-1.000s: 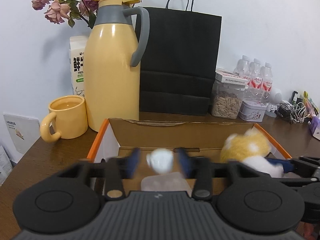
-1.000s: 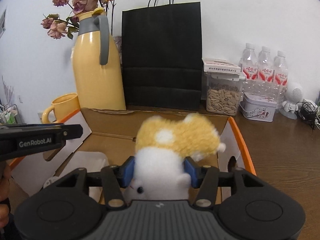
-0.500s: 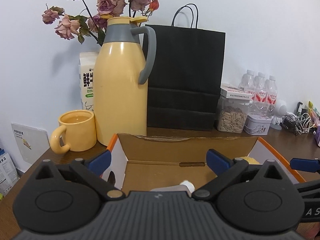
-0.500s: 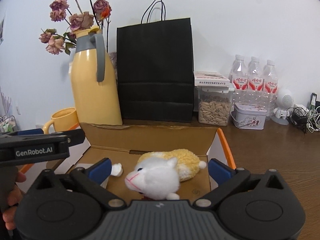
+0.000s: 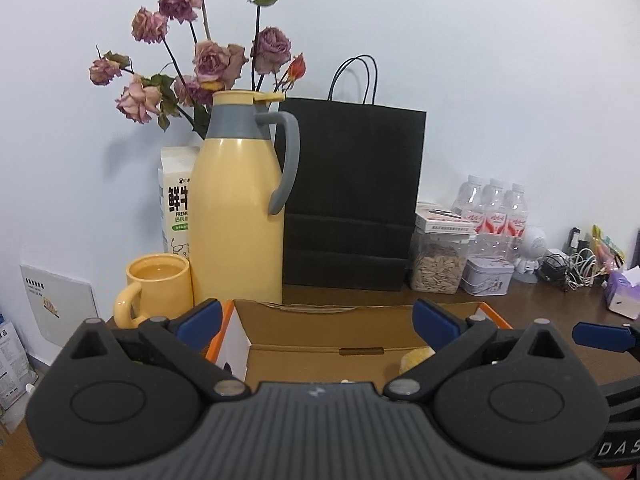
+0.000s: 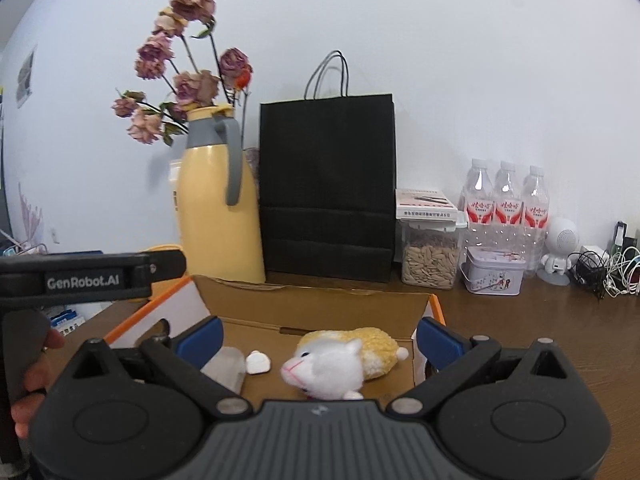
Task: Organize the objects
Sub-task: 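Lift both open tools out of the cardboard box back toward the table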
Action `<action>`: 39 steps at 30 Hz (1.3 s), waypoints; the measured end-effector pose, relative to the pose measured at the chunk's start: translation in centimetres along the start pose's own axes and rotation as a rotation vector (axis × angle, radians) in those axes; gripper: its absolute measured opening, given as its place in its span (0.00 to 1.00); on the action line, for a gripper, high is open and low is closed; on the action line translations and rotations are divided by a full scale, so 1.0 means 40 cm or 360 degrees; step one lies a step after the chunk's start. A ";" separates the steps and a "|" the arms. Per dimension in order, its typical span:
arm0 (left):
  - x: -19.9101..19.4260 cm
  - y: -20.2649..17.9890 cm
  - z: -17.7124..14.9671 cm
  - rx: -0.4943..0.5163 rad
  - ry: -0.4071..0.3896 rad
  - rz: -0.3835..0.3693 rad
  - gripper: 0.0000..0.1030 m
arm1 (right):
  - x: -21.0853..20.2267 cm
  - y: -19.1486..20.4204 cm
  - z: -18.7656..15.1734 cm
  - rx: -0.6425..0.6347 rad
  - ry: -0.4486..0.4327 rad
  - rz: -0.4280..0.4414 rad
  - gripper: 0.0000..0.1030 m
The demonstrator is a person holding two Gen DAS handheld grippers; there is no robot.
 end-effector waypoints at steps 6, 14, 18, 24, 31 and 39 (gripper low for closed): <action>-0.077 0.009 0.003 0.0004 -0.0005 0.0012 1.00 | -0.074 0.021 -0.017 -0.0023 -0.0002 -0.0001 1.00; -0.189 0.018 -0.026 0.0047 0.0014 0.0020 1.00 | -0.179 0.045 -0.055 -0.0053 0.0016 -0.0004 1.00; -0.243 0.018 -0.041 0.0069 0.0019 0.0008 1.00 | -0.229 0.060 -0.081 -0.0065 0.0023 0.0004 1.00; -0.321 0.016 -0.077 0.0111 0.0036 -0.0030 1.00 | -0.301 0.081 -0.126 -0.0073 0.0035 0.0020 1.00; -0.383 0.023 -0.154 0.0153 0.0107 -0.0076 1.00 | -0.352 0.095 -0.208 -0.0061 0.0108 0.0055 1.00; -0.420 0.036 -0.264 0.0205 0.0231 -0.0127 1.00 | -0.380 0.087 -0.307 -0.0004 0.0224 0.0068 1.00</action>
Point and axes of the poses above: each gripper's, at about its wrist camera, not at the fingertips, and x roughly the way its jaws point, y to its left, z to its top, the point moved 2 cm from there along x, roughly the way its jaws point, and after that the axes turned 3 degrees about -x, right-handed, at the moved point
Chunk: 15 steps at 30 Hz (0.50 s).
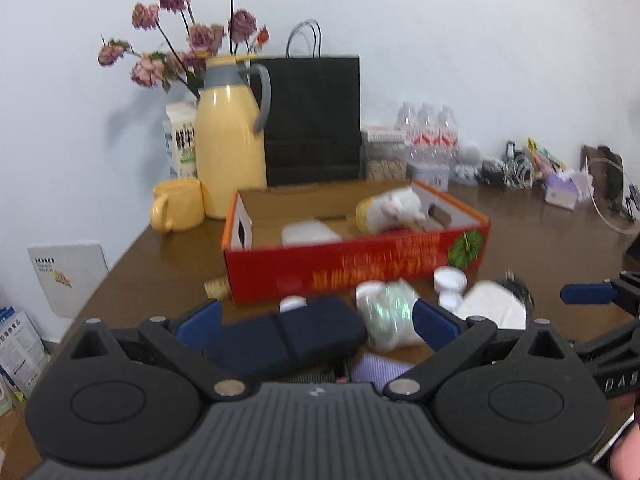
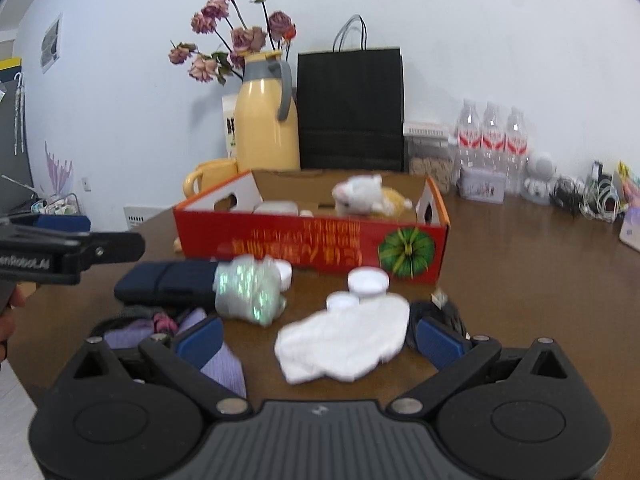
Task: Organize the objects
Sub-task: 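Lift both open tools out of the cardboard box back toward the table, then grasp the white cloth with the right tool while the left tool grasps the black braided cable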
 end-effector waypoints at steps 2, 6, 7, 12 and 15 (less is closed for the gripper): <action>0.001 0.004 -0.024 -0.0008 0.0038 -0.0009 1.00 | 0.001 -0.004 -0.019 0.0016 0.0028 -0.0008 1.00; 0.013 0.017 -0.061 -0.0038 0.0126 -0.0016 1.00 | 0.001 -0.007 -0.050 0.0038 0.0068 -0.0009 1.00; 0.017 0.019 -0.069 -0.0047 0.0155 -0.0021 1.00 | 0.001 -0.007 -0.056 0.0041 0.0075 -0.0010 1.00; 0.023 0.008 -0.101 -0.0030 0.0241 -0.0079 1.00 | 0.006 -0.011 -0.066 0.0052 0.0093 -0.0013 1.00; 0.033 0.007 -0.107 -0.0030 0.0265 -0.0089 1.00 | 0.011 -0.011 -0.067 0.0057 0.0097 -0.0013 1.00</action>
Point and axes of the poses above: each gripper's, at about its wrist camera, not at the fingertips, and x roughly the way its jaws point, y to its left, z to its top, the point moved 2 cm from there along x, roughly the way its jaws point, and after that the axes turned 3 degrees about -x, right-handed, at the moved point
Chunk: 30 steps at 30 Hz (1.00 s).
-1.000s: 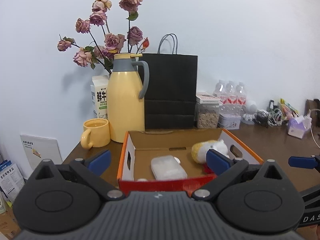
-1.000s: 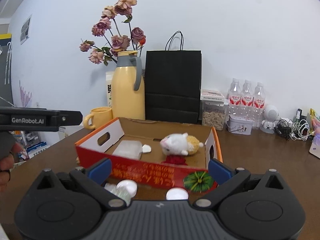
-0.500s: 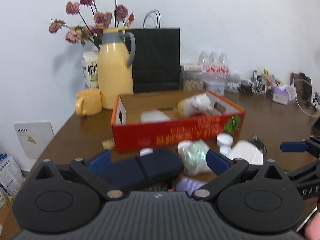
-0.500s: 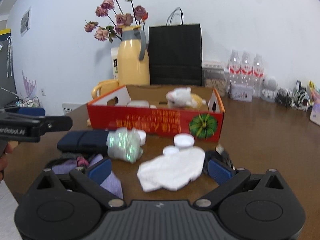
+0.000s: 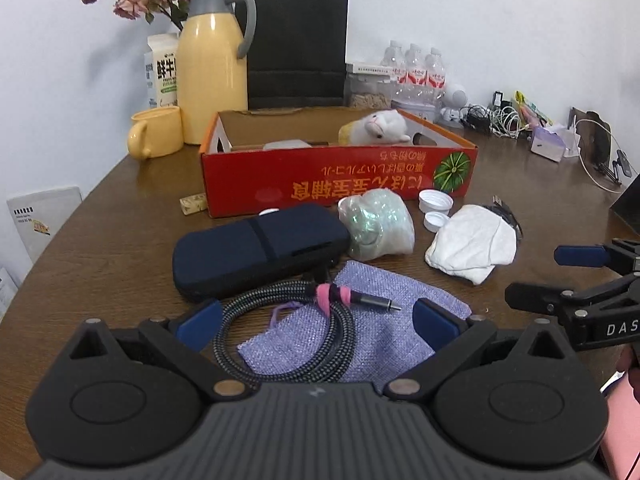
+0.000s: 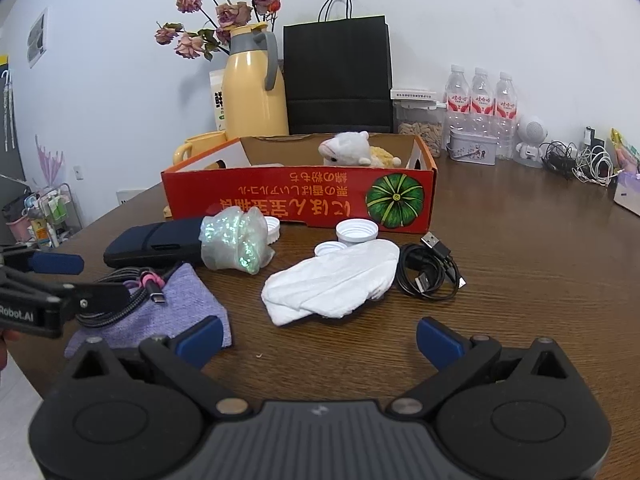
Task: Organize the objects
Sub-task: 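Grasp the white cloth with the right tool while the left tool grasps the black braided cable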
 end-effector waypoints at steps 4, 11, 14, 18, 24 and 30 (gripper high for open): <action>0.022 0.010 0.001 -0.0010 0.0036 0.0051 1.00 | 0.005 -0.002 0.000 -0.0001 0.0007 0.0002 1.00; 0.075 0.036 -0.011 -0.0034 0.0174 0.0099 1.00 | 0.018 -0.005 0.000 0.0000 0.0021 0.0007 1.00; 0.083 0.041 -0.014 -0.0037 0.0152 0.0116 1.00 | 0.022 -0.004 0.000 -0.0005 0.0028 0.0009 1.00; 0.086 0.041 -0.016 -0.0035 0.0134 0.0125 1.00 | 0.025 -0.004 -0.002 -0.0004 0.0034 0.0010 1.00; 0.090 0.041 -0.011 -0.0022 0.0143 0.0113 1.00 | 0.030 -0.003 -0.006 -0.0005 0.0040 0.0023 1.00; 0.079 0.039 -0.017 -0.0038 0.0076 0.0107 0.89 | 0.032 -0.002 -0.012 -0.0001 0.0049 0.0021 1.00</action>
Point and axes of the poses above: each gripper's, at about its wrist camera, not at the fingertips, and x roughly the way its jaws point, y to its left, z to its top, the point moved 2 cm from there along x, roughly the way its jaws point, and after that the axes turned 3 degrees about -x, right-handed, at the moved point
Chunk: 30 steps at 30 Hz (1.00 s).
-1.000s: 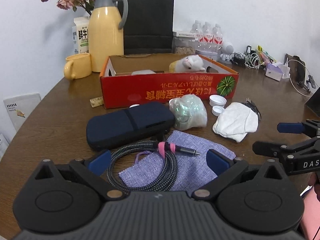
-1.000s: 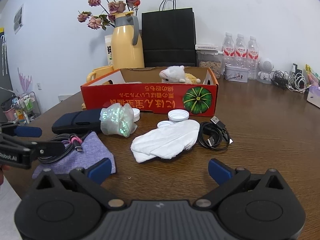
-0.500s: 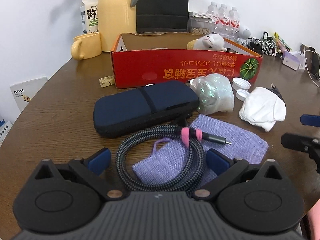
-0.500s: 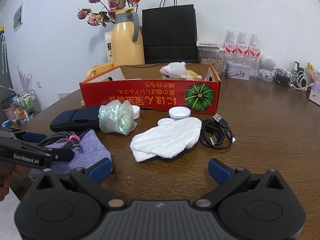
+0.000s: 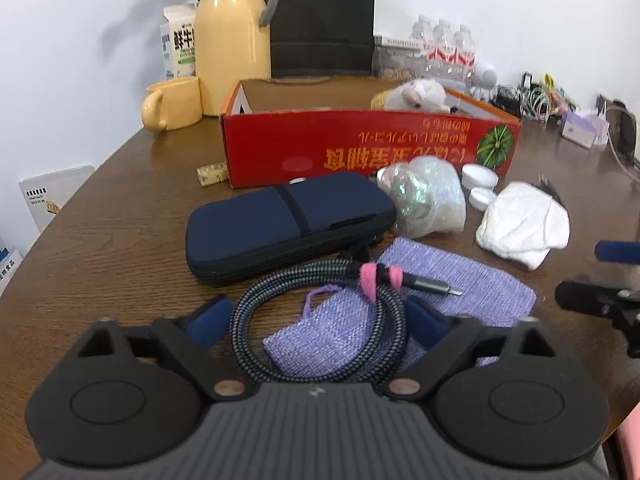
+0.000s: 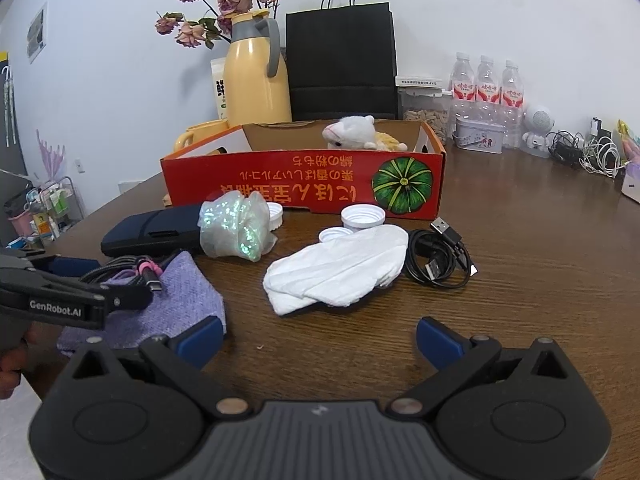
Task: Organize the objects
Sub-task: 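Grasp the white cloth with the right tool while the left tool grasps the black braided cable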
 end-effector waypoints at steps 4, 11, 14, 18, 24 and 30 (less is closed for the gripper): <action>-0.007 0.000 -0.004 -0.0031 -0.0024 0.0006 0.87 | 0.000 -0.002 -0.001 0.0001 0.0000 -0.0001 1.00; -0.042 0.008 0.002 -0.0063 -0.0101 -0.0002 0.87 | 0.000 -0.007 -0.003 0.0005 -0.0002 -0.0007 1.00; -0.063 0.011 0.011 -0.0071 -0.0152 0.0001 0.87 | 0.002 -0.007 -0.001 0.0001 -0.0009 -0.0006 1.00; -0.084 0.014 0.021 -0.0078 -0.0205 0.0002 0.87 | 0.008 -0.008 0.011 -0.0019 -0.0032 -0.0024 1.00; -0.097 0.019 0.030 -0.0096 -0.0232 -0.0006 0.87 | 0.045 0.000 0.059 -0.0172 -0.0053 -0.0079 1.00; -0.104 0.027 0.029 -0.0111 -0.0240 -0.0004 0.87 | 0.124 0.009 0.114 -0.0347 0.0035 -0.0077 1.00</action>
Point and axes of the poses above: each gripper's, at about its wrist camera, not at the fingertips, and x roughly the way its jaws point, y to its left, z to its top, the point moved 2 cm from there along x, roughly the way its jaws point, and after that the axes turned 3 degrees about -x, right-handed, at the moved point
